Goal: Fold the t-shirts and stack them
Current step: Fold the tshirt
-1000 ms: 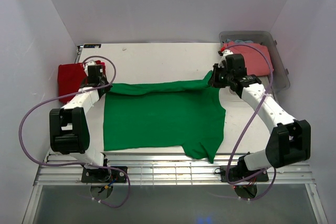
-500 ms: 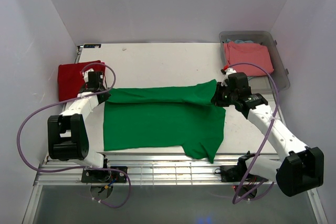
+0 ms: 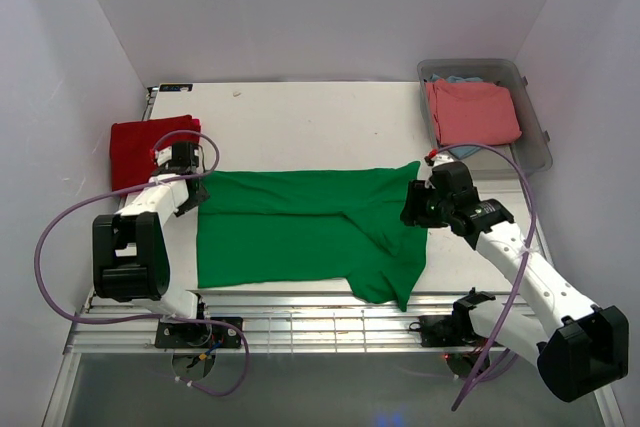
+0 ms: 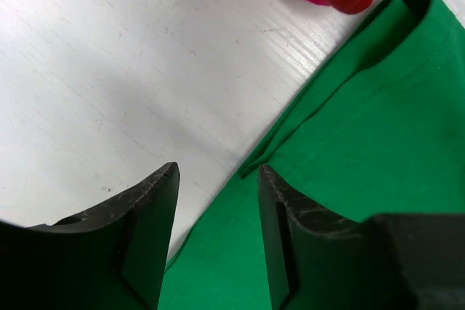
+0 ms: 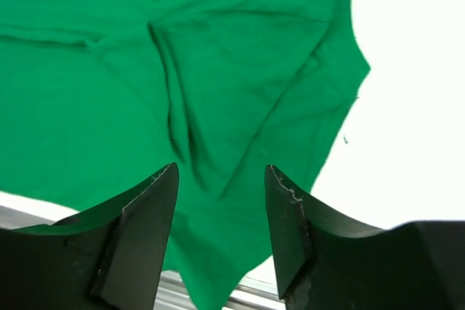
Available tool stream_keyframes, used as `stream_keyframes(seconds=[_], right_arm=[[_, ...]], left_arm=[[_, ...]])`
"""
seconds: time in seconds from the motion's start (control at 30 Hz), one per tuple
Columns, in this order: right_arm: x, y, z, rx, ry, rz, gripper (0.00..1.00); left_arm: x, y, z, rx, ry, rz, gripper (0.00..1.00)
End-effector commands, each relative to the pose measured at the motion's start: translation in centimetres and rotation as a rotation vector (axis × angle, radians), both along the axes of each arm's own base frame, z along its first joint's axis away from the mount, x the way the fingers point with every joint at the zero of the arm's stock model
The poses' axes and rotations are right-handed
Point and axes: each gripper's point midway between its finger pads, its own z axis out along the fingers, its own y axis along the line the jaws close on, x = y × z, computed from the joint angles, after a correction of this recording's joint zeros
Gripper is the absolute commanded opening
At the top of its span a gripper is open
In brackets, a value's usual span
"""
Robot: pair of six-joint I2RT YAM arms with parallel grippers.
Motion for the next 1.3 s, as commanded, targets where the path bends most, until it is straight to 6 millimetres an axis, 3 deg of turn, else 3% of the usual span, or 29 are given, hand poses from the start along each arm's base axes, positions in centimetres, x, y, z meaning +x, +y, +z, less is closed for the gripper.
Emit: stream_keyframes(seconds=[0.0,0.13,0.17,0.23,0.27,0.3,0.37,0.4,0.47,0.5,0.7,0.83,0.93,1.1,1.27], right_arm=[[1.8,-0.8,1.6,-0.044,-0.07,-0.051,0.58],[4.3,-0.2,1.0,-0.07,-0.045,-0.072,0.56],[5.5,0.1,1.6,-0.064,-0.08,-0.084,0.54],[6.9,0.1,0.6,-0.09,-0.067,-0.105,0.52],[8.1,0.1,1.3,-0.1,-0.095,-0.126,0.51],[8.8,0.0,0.1,-0.127,-0.066,-0.126,0.5],[10.8,0.1,0.7,-0.134,-0.095,-0.145,0.48],[11.6,0.1,-0.3,-0.157,-0.074,-0.144,0.46],[13.6,-0.1,0.5,-0.162,-0.108,-0.163,0.43],[14.4,-0.2,-0.2,-0.178,-0.094,-0.165,0.42],[19.2,-2.0,0.0,-0.196,-0.097,-0.204,0.39],[20.6,-3.2,-0.4,-0.208,-0.08,-0.212,0.39],[20.8,-3.0,-1.0,-0.199,-0.054,-0.2,0.37],[20.1,-2.2,-0.8,-0.157,-0.046,-0.161,0.16],[19.5,-1.7,-1.7,-0.152,-0.021,-0.116,0.08]], left_arm=[[1.2,0.1,2.5,0.015,-0.071,0.03,0.58],[3.0,-0.8,3.4,-0.025,-0.132,0.018,0.53],[3.8,-2.2,3.8,-0.031,-0.147,-0.016,0.5],[4.3,-2.6,3.3,-0.047,-0.138,-0.025,0.46],[4.7,-2.8,3.3,-0.05,-0.139,-0.031,0.44],[5.3,-2.9,3.3,-0.053,-0.137,-0.032,0.43],[5.9,-3.1,3.2,-0.058,-0.138,-0.041,0.43],[6.6,-3.1,3.1,-0.057,-0.137,-0.046,0.42],[7.1,-3.2,3.0,-0.059,-0.135,-0.055,0.41],[7.4,-3.2,2.9,-0.058,-0.135,-0.058,0.4],[9.3,-3.7,2.4,-0.078,-0.141,-0.077,0.38],[10.1,-3.9,1.8,-0.087,-0.133,-0.08,0.37],[10.1,-3.9,1.3,-0.089,-0.124,-0.072,0.36],[10.5,-3.9,1.1,-0.089,-0.121,-0.065,0.34],[10.8,-3.8,0.6,-0.086,-0.113,-0.065,0.33]])
